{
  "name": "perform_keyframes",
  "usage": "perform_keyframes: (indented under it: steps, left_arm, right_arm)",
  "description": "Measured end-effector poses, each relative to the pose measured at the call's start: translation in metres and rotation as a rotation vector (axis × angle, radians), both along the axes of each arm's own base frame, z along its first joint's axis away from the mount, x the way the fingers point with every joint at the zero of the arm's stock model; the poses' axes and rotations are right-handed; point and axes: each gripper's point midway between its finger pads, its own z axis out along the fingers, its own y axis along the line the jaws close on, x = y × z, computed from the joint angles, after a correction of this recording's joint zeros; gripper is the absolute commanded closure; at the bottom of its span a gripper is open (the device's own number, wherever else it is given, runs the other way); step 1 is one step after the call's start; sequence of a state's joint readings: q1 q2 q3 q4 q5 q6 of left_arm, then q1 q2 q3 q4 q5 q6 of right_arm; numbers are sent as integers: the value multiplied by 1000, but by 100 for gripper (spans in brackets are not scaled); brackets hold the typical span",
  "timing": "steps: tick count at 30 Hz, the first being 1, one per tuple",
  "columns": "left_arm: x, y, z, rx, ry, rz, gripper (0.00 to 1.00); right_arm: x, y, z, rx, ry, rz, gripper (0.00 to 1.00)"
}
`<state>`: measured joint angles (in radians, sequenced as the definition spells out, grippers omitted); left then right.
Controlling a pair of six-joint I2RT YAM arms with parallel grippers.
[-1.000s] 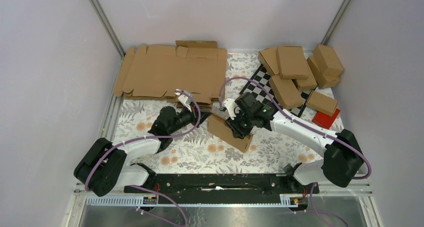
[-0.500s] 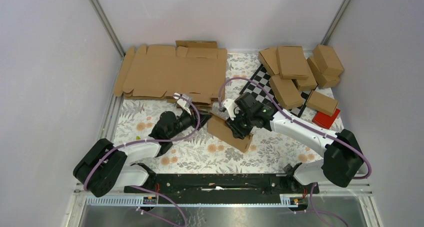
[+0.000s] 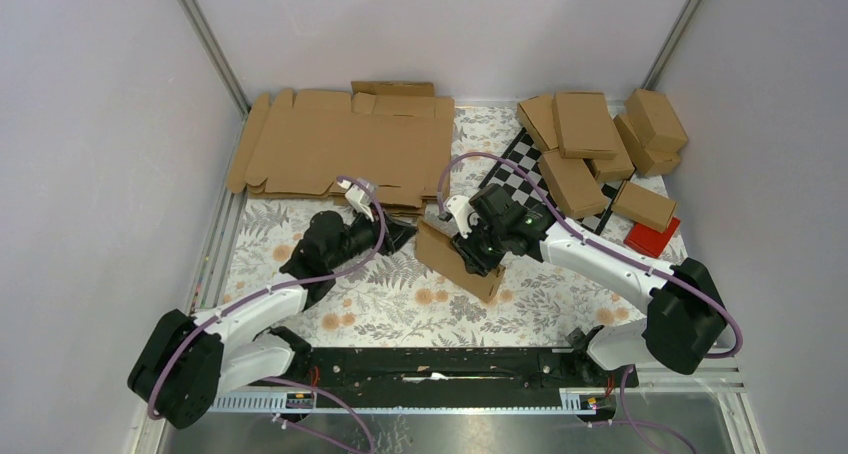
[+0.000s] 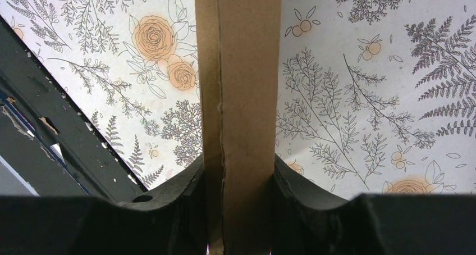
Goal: Fold the paper box
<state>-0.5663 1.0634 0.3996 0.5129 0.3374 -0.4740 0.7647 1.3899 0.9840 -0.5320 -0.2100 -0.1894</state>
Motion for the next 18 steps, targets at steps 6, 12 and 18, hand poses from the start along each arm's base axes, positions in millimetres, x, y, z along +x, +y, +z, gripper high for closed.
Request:
perform_keyframes:
  steps: [6,12,18]
  left_arm:
    - [9,8,-9,22,25,37,69]
    - [8,8,-9,56,-24,7,68]
    - [12,3,-12,85,-50,-21,73]
  right_arm:
    - [0,0,0,0,0,0,69]
    - [0,0,0,0,1,0,69]
    - [0,0,0,0,0,0,69]
